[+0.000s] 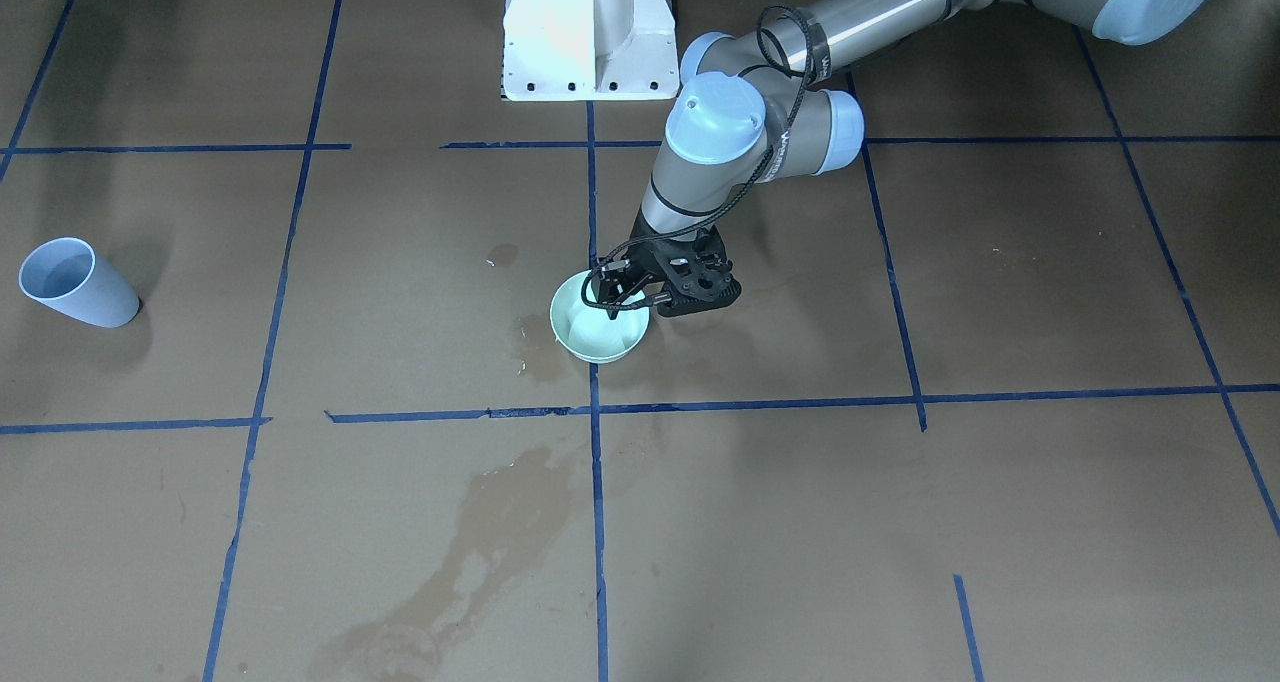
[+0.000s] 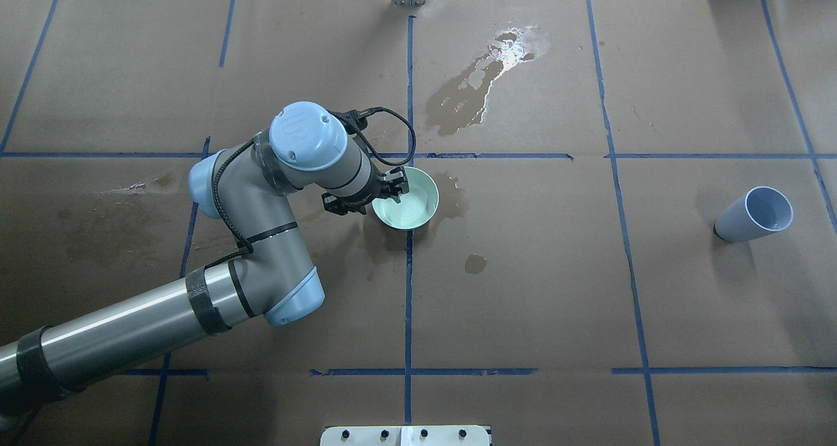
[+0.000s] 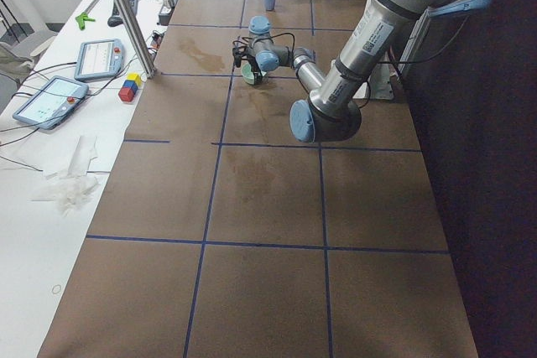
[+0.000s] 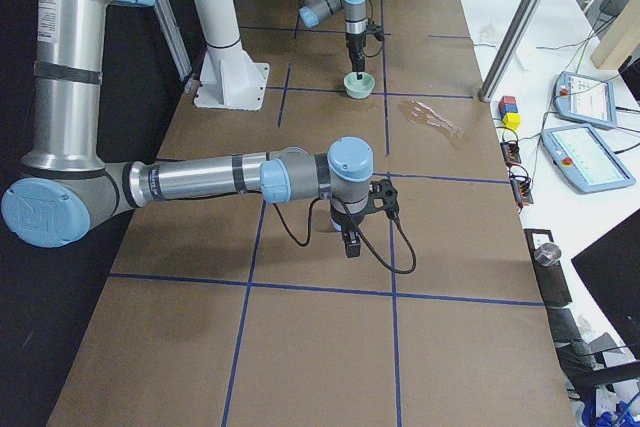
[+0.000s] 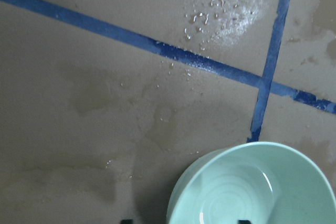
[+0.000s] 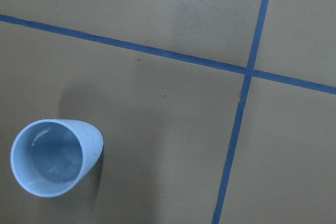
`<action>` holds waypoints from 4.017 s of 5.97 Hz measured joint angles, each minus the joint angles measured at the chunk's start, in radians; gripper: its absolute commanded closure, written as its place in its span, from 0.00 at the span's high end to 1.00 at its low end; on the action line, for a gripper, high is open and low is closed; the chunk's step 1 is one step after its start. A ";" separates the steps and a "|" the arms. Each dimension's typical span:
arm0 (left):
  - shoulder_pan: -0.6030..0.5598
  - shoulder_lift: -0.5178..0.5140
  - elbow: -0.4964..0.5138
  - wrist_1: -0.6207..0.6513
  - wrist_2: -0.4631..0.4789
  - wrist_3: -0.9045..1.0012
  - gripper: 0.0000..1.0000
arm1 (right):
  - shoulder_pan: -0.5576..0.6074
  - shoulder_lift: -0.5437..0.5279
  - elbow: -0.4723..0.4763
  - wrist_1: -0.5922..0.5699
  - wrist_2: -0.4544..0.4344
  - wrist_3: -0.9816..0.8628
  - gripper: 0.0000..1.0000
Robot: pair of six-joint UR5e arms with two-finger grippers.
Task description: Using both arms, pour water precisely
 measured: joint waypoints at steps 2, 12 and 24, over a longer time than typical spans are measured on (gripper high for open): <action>-0.067 0.081 -0.168 0.161 -0.056 0.157 1.00 | -0.013 0.016 0.014 0.006 -0.001 0.060 1.00; -0.125 0.178 -0.248 0.177 -0.113 0.287 1.00 | -0.661 -0.303 0.003 1.086 -0.644 0.996 0.99; -0.118 0.179 -0.249 0.177 -0.113 0.284 1.00 | -1.019 -0.207 -0.273 1.335 -1.281 1.061 1.00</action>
